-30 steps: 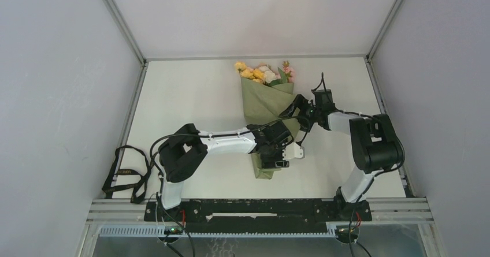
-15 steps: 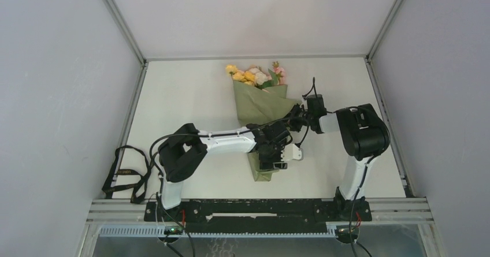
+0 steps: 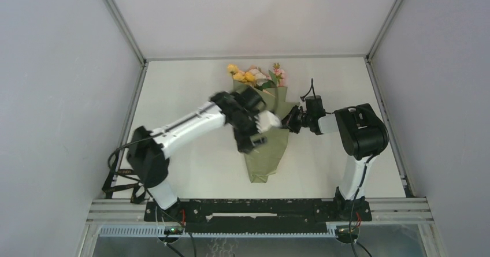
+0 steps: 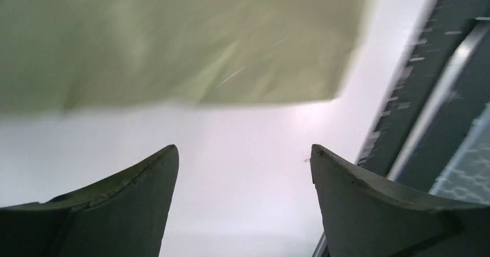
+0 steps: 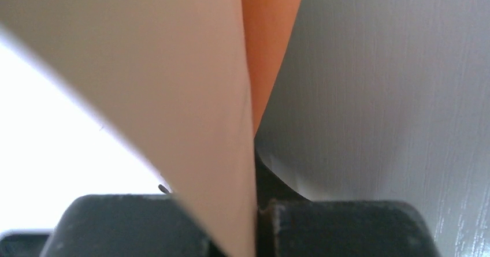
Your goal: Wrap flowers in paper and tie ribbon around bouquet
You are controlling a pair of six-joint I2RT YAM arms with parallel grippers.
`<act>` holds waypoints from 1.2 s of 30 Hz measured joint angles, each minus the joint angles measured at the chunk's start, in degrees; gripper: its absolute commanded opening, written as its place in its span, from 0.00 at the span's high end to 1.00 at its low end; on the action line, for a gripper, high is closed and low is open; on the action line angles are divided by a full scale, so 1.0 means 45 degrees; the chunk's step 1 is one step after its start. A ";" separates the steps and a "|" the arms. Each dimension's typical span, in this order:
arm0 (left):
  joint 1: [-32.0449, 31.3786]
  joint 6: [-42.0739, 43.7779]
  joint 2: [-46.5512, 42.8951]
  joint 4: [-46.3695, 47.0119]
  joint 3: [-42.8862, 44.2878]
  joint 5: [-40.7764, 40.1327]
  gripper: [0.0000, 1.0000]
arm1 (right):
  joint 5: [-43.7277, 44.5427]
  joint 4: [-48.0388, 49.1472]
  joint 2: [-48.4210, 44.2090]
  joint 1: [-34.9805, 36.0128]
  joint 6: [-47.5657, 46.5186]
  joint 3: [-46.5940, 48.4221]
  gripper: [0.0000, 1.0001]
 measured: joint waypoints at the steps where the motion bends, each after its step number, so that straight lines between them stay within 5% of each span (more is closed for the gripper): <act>1: 0.0845 -0.0126 -0.0486 -0.0073 -0.0155 -0.0282 0.11 | -0.0005 0.0005 0.0000 0.0005 0.0005 0.0000 1.00; 11: 1.2400 0.0160 -0.2259 0.0398 -0.4250 -0.4201 0.13 | 0.0141 -0.0335 -0.0126 0.0219 -0.0355 0.0000 1.00; 15: 1.4843 0.1020 -0.1797 0.0933 -0.5333 -0.5474 0.15 | 0.0277 -0.0699 -0.0418 0.0379 -0.0636 0.0000 1.00; 24: 1.5110 0.1739 0.0486 0.1797 -0.5503 -0.6115 0.32 | 0.0529 -0.1287 -0.0588 0.0427 -0.0942 0.0000 1.00; 25: 1.5101 0.1773 0.0486 0.1763 -0.5498 -0.6018 0.39 | 0.0568 -0.1350 -0.0631 0.0427 -0.0971 0.0000 1.00; 29: 1.4712 0.1831 0.0534 0.1724 -0.5498 -0.5663 0.97 | 0.0661 -0.1559 -0.0831 0.0427 -0.1098 0.0000 1.00; 36: 1.3954 0.1651 -0.0005 0.1146 -0.5382 -0.4192 1.00 | 0.0704 -0.1695 -0.0986 0.0374 -0.1185 0.0000 1.00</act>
